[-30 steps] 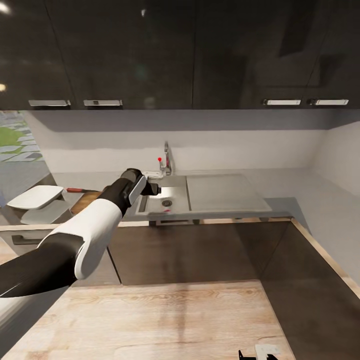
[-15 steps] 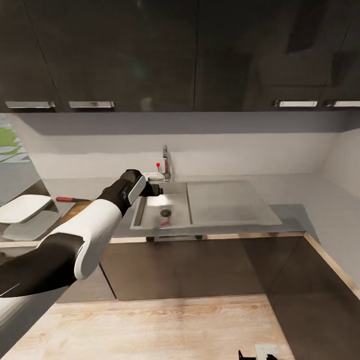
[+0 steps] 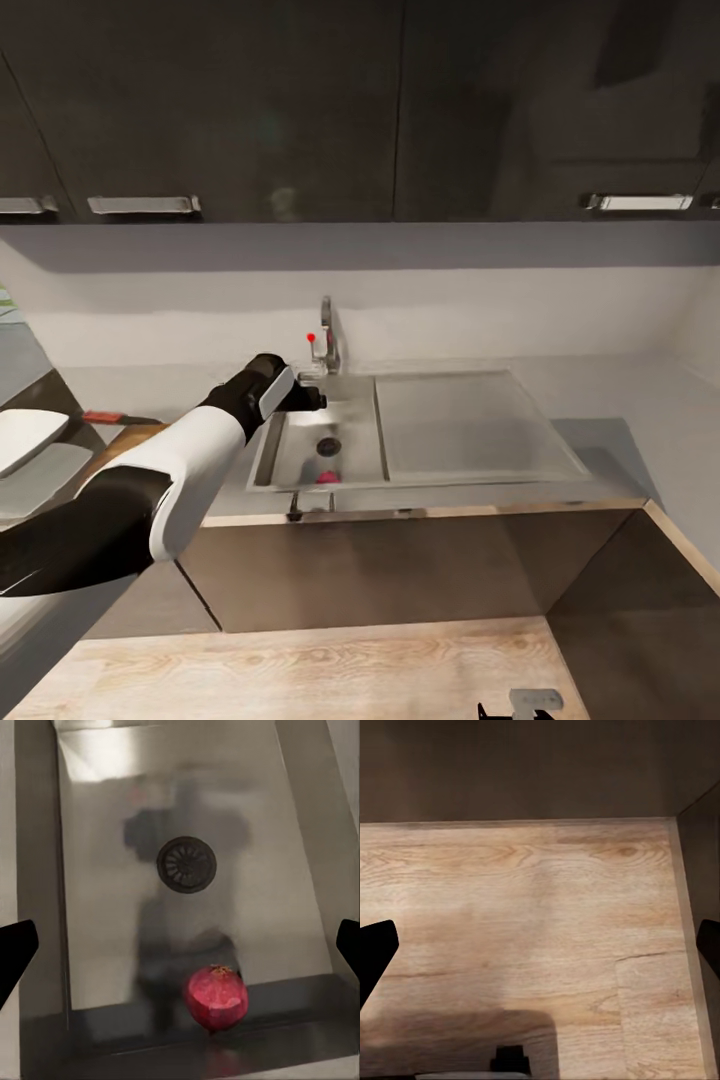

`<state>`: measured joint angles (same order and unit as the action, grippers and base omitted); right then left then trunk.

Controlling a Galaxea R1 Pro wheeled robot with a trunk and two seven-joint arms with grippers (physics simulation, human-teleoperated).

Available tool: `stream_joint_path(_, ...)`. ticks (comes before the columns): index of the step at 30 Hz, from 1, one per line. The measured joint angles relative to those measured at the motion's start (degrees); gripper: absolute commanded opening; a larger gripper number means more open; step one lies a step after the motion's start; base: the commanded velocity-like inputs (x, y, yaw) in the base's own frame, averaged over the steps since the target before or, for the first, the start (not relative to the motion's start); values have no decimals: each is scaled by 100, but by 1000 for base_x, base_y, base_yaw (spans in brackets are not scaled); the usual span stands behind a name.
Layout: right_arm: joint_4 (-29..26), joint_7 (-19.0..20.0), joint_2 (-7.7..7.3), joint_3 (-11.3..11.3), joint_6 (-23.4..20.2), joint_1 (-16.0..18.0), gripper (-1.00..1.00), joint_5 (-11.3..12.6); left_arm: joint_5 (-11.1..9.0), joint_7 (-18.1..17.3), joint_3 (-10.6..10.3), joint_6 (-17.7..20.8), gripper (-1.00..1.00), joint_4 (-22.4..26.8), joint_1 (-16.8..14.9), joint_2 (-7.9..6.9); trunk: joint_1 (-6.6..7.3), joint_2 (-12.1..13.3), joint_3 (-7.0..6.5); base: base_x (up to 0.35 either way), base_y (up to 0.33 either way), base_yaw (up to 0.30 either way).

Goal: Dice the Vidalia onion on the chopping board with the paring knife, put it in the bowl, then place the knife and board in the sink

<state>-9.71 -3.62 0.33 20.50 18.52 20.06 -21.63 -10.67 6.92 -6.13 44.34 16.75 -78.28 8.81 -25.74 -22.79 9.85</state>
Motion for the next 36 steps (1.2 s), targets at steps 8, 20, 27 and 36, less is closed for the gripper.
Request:
stream_joint_path(8, 0, 2, -1, 0, -13, 1, 100, 0, -137, 2, -1, 6, 100, -59, 153, 2, -2, 0, 73, 34, 0, 0)
stream_joint_path(20, 0, 0, -1, 1, -14, -1, 100, 0, -154, -14, -1, 10, 100, -73, 334, 28, -2, -1, 184, 1, 0, 0)
stream_joint_path(27, 0, 1, -1, 0, -14, 1, 100, 0, -154, -16, -2, 16, 100, -73, 367, 35, -2, -1, 248, 0, 0, 0)
stream_joint_path(36, 0, 2, -1, 0, -14, 1, 100, 0, -164, -497, 9, 18, 100, -169, 388, 46, -2, -1, 331, 0, 0, 0)
